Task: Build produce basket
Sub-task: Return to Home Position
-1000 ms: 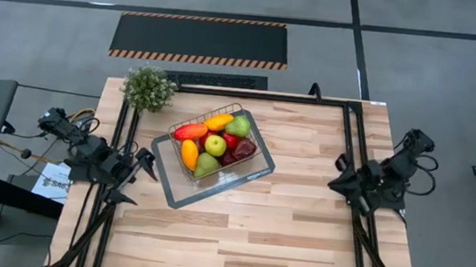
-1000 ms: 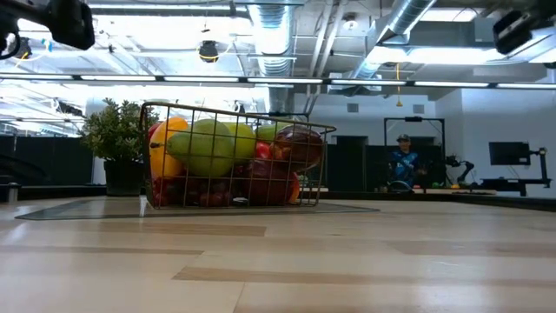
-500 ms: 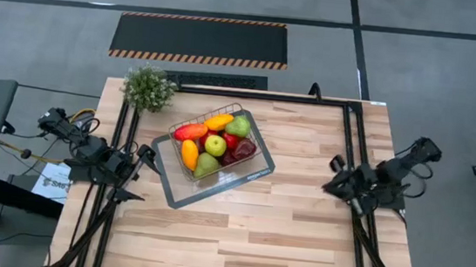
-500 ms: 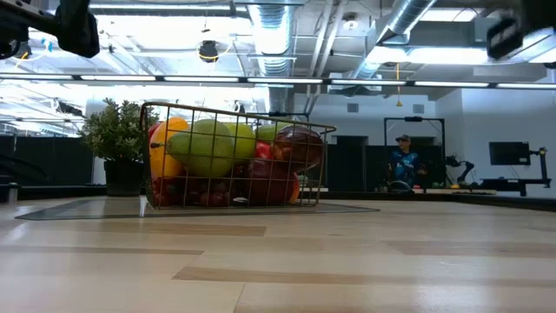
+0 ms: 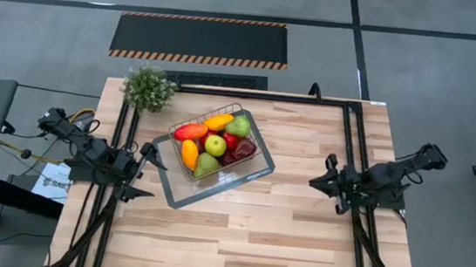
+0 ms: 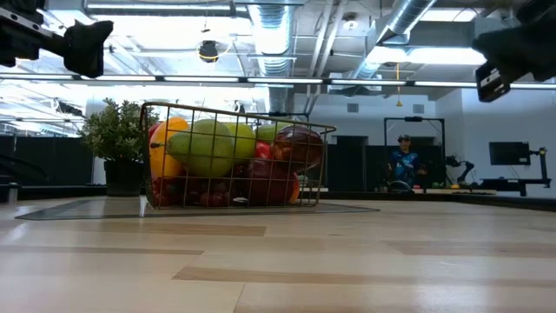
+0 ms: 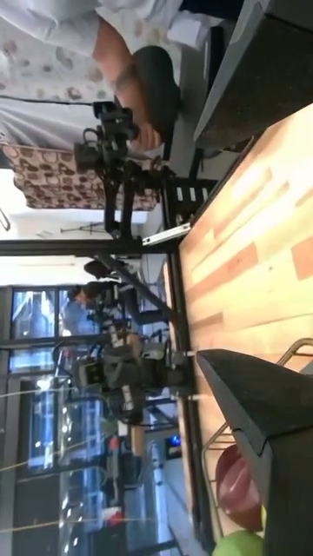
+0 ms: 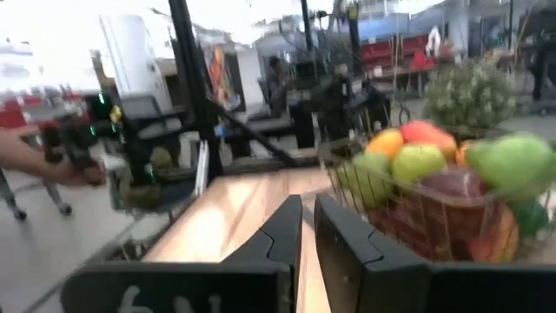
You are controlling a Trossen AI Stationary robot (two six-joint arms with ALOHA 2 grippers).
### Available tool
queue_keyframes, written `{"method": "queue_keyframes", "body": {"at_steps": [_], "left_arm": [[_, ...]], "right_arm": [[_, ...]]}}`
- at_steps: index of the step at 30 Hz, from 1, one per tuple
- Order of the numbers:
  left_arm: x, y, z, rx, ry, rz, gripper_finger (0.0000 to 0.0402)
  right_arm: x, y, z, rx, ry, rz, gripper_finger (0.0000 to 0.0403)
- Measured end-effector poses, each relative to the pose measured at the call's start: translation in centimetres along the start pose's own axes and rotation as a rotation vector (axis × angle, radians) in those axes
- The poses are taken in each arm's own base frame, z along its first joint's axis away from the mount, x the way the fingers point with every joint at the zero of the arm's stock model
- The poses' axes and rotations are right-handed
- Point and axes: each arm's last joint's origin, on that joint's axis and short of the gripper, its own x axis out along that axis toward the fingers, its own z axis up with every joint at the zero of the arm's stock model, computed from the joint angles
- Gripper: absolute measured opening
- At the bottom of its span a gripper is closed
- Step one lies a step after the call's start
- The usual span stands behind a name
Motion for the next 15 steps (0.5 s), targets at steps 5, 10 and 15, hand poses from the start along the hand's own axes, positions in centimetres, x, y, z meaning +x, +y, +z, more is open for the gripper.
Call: {"method": "queue_keyframes", "body": {"at_steps": [5, 10, 15], "left_arm": [[-0.01, -0.01, -0.36, -0.009, 0.037, 0.000, 0.0385], [0.02, -0.10, -0.68, -0.029, 0.078, -0.027, 0.0385], [0.02, -0.03, -0.66, -0.026, 0.077, -0.004, 0.0385]], "right_arm": [[0.10, -0.19, -0.54, -0.013, 0.054, -0.012, 0.0060], [0.16, -0.47, -0.55, -0.026, 0.052, -0.054, 0.0060], [0.18, -0.56, -0.59, -0.028, 0.055, -0.064, 0.0060]]}}
